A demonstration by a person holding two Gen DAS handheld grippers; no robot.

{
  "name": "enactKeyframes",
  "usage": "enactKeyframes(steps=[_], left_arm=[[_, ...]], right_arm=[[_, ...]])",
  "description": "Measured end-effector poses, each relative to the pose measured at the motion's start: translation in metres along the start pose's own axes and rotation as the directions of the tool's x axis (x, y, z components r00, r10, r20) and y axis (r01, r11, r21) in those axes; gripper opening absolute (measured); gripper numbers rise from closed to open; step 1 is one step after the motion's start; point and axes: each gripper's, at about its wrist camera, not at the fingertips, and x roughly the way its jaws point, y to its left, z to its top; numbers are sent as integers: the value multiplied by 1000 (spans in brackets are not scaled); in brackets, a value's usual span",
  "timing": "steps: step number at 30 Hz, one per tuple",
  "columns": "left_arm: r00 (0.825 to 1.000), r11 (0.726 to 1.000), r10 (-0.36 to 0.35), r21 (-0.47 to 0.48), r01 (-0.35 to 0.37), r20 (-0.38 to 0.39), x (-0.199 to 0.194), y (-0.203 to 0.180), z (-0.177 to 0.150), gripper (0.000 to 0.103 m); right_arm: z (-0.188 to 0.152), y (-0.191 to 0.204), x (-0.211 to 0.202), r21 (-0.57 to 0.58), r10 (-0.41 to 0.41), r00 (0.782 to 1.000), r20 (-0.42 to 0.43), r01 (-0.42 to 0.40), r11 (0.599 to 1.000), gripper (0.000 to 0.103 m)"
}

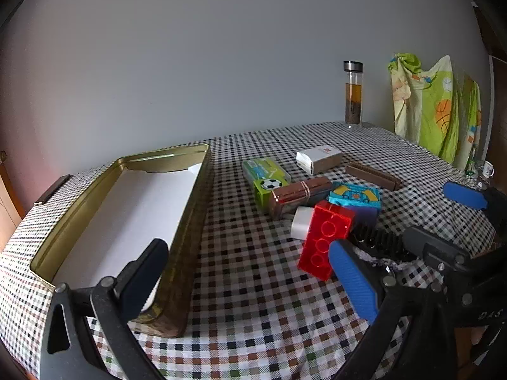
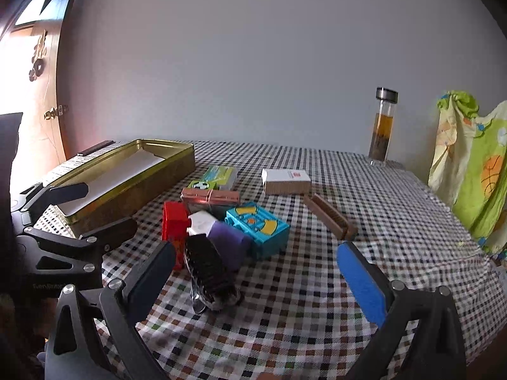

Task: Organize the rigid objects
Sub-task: 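Close the right gripper on the black ribbed comb and lift it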

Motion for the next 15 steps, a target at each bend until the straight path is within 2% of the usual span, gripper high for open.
enactKeyframes(steps=[5,12,13,15], left_arm=[[1000,1000,0,-9,0,-2,2,1,-2,103],[1000,1000,-14,-20,15,8,2,5,-2,103],[1000,1000,-15,-21,15,7,2,6,-2,103],[1000,1000,-15,-23,15,7,3,6,-2,103]], right_arm=[[-4,-3,6,13,17,1000,-10,-17,1000,102],[-10,3,16,-1,87,995,-39,-87,996,101],[-10,5,18,-8,93,995,-44,-94,996,96],[-12,8,23,-16,110,991,-69,-112,994,80]])
